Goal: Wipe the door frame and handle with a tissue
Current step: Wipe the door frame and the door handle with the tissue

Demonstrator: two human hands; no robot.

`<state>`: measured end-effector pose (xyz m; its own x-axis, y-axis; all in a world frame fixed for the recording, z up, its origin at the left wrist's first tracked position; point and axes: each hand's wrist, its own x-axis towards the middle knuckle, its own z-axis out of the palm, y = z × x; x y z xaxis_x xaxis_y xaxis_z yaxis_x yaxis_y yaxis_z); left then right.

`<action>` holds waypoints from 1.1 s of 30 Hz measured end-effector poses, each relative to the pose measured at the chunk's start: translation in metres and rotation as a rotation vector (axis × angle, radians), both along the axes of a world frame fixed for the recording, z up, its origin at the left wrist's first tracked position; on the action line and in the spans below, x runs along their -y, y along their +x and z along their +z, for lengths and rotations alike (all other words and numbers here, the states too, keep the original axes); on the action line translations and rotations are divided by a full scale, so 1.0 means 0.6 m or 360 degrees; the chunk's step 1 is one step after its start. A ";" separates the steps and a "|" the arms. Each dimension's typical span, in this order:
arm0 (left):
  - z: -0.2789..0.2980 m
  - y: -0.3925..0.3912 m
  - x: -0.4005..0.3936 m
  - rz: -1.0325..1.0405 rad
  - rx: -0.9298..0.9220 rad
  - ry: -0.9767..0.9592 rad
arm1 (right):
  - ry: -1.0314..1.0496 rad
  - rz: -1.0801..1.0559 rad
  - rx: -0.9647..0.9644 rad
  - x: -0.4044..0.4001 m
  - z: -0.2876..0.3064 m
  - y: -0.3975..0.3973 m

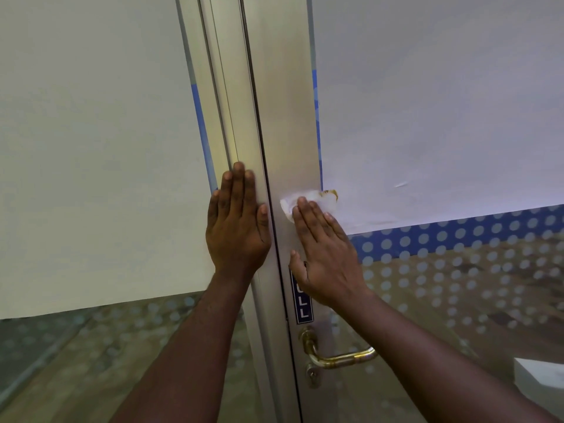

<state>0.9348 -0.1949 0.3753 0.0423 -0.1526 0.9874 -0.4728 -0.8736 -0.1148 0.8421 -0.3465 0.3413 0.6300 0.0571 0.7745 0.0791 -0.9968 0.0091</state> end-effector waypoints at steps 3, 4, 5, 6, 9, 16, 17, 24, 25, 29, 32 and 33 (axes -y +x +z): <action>-0.001 0.000 0.000 0.0008 0.0011 -0.0004 | -0.0062 0.0057 -0.0129 0.004 -0.057 -0.013; 0.000 -0.002 0.001 0.0013 0.0017 -0.0012 | -0.0104 0.0070 -0.0197 0.006 -0.088 -0.024; 0.001 -0.003 0.001 0.0011 0.0019 -0.0022 | -0.0150 0.0074 -0.0259 0.010 -0.115 -0.035; 0.001 -0.005 0.001 0.0005 0.0016 -0.0028 | -0.0180 0.0066 -0.0298 0.015 -0.135 -0.043; 0.000 -0.005 0.001 0.0012 0.0001 -0.0018 | -0.0154 0.0034 -0.0260 0.020 -0.124 -0.039; 0.000 -0.004 0.000 0.0015 0.0020 -0.0005 | -0.0068 0.0058 -0.0306 0.010 -0.108 -0.030; 0.000 -0.005 0.000 0.0016 0.0024 -0.0010 | -0.0089 0.0072 -0.0382 0.012 -0.133 -0.040; -0.001 -0.008 0.001 0.0016 0.0022 -0.0025 | 0.0021 0.0071 -0.0240 0.004 -0.101 -0.027; -0.002 -0.007 0.000 0.0018 0.0027 -0.0021 | 0.0053 0.0067 -0.0176 0.001 -0.076 -0.017; -0.001 -0.005 0.000 0.0026 0.0039 -0.0019 | 0.0064 0.0047 -0.0222 0.001 -0.099 -0.015; 0.000 -0.005 0.001 0.0028 0.0040 -0.0005 | -0.0011 0.0065 -0.0402 0.008 -0.186 -0.050; 0.000 -0.005 0.000 0.0022 0.0037 0.0002 | -0.0055 0.0057 -0.0431 0.013 -0.205 -0.059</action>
